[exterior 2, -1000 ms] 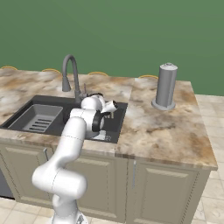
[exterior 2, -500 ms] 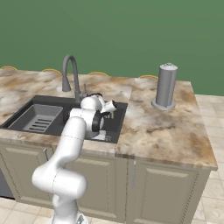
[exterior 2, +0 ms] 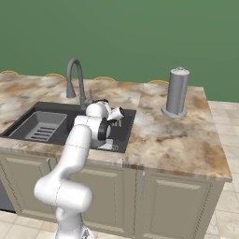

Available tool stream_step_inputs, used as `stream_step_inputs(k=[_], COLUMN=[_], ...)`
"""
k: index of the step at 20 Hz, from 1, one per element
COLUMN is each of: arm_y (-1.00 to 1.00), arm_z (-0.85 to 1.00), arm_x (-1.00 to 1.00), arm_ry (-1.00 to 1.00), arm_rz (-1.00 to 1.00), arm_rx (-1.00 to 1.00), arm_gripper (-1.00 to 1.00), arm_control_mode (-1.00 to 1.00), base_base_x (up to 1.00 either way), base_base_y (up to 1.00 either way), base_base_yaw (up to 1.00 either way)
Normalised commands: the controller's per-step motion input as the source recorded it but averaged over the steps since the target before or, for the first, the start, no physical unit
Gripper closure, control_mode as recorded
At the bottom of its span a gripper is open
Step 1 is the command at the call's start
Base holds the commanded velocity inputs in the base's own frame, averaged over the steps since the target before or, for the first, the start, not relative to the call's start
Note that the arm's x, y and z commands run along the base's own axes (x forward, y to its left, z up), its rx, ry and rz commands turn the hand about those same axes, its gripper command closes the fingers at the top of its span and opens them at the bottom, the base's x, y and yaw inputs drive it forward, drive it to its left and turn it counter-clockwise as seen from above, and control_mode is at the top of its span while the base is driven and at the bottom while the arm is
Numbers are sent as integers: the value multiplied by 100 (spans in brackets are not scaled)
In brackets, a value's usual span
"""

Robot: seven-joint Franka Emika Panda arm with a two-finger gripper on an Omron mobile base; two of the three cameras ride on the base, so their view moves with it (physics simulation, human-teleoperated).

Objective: Open the cabinet, pick the kettle from the cabinet, and place it in the sink.

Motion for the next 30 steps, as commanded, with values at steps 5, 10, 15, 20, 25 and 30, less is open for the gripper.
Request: stream_step_inputs(k=[5, 10, 15, 20, 25, 30], arm_y=[-3, -10, -10, -15, -26, -31], arm_z=[-50, -45, -39, -38, -32, -26], arm_x=[0, 0, 0, 0, 0, 0], arm_ry=[0, 0, 1, 6, 8, 11], arm_rz=[3, 3, 1, 0, 0, 0], arm_rx=[0, 0, 0, 0, 0, 0], arm_gripper=[-100, -100, -100, -100, -100, -100], arm_control_mode=[-100, -100, -100, -100, -100, -100], base_base_x=[0, 0, 0, 0, 0, 0], base_base_y=[0, 0, 0, 0, 0, 0], base_base_yaw=[0, 0, 0, 0, 0, 0])
